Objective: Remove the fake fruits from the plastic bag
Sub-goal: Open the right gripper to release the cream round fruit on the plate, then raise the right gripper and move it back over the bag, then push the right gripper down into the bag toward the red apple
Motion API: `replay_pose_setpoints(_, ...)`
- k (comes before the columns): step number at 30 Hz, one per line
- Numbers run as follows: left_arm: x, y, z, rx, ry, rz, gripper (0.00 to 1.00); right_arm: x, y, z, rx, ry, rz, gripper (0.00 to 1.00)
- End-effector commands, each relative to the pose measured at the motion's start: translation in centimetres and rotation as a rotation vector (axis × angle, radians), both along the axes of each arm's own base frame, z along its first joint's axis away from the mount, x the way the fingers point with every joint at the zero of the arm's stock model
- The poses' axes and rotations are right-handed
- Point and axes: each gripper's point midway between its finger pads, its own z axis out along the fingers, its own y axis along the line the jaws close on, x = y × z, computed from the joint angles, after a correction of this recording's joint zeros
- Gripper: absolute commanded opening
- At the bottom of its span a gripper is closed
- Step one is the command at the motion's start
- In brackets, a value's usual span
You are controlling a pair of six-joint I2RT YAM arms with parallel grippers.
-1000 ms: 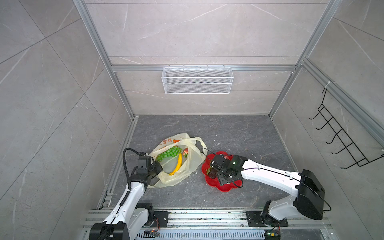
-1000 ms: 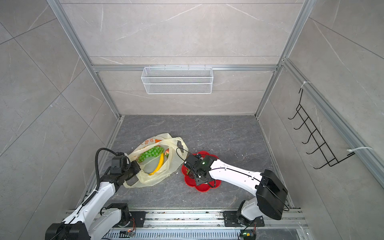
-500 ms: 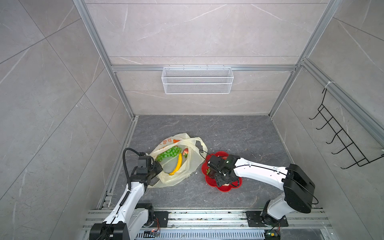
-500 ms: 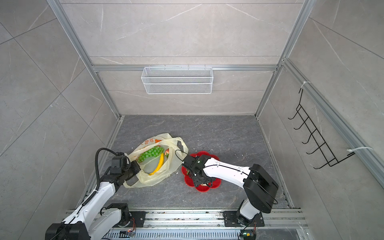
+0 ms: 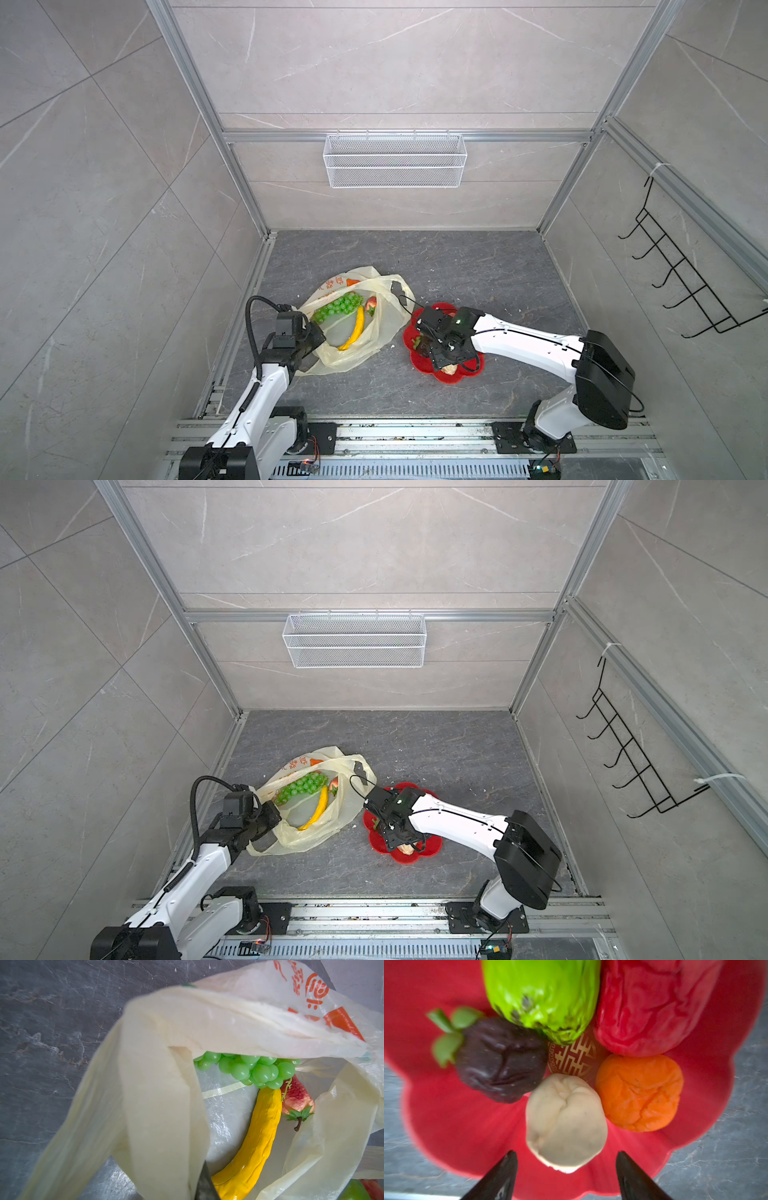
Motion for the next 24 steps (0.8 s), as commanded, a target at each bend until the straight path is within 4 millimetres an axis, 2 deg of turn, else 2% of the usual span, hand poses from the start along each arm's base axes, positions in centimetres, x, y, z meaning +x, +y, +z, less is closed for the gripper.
replay_pose_setpoints(1,0.7,-1.1,0.6,-0.011,-0.044,-0.077,0.00,0.9,1.8,4.3,0.112,-0.098,0.036,0.76)
replay_pose_setpoints(6,1.0,-2.1,0.6,-0.027,-0.043,-0.127,0.00,3.2,7.6,8.3,0.316,-0.207,0.090,0.70)
replay_pose_setpoints(8,1.0,-2.3,0.6,-0.022,-0.045,-0.140,0.00,4.4,10.2,9.3,0.337,-0.247,0.112,0.69)
replay_pose_setpoints(11,1.0,-2.5,0.8,-0.024,-0.053,-0.144,0.00,5.6,15.2,10.0,0.397,-0.264,0.170,0.66)
replay_pose_setpoints(13,1.0,-2.5,0.8,-0.023,-0.056,-0.148,0.00,6.5,18.3,9.6,0.427,-0.254,0.199,0.64)
replay_pose_setpoints(18,0.9,-2.6,1.0,-0.020,-0.066,-0.151,0.00,9.3,23.1,7.4,0.411,-0.231,0.232,0.60)
replay_pose_setpoints(21,0.8,-2.6,1.1,-0.021,-0.074,-0.155,0.00,11.0,24.7,5.5,0.372,-0.204,0.232,0.56)
replay_pose_setpoints(24,0.7,-2.7,1.2,-0.020,-0.078,-0.156,0.00,13.0,25.0,3.7,0.342,-0.185,0.192,0.53)
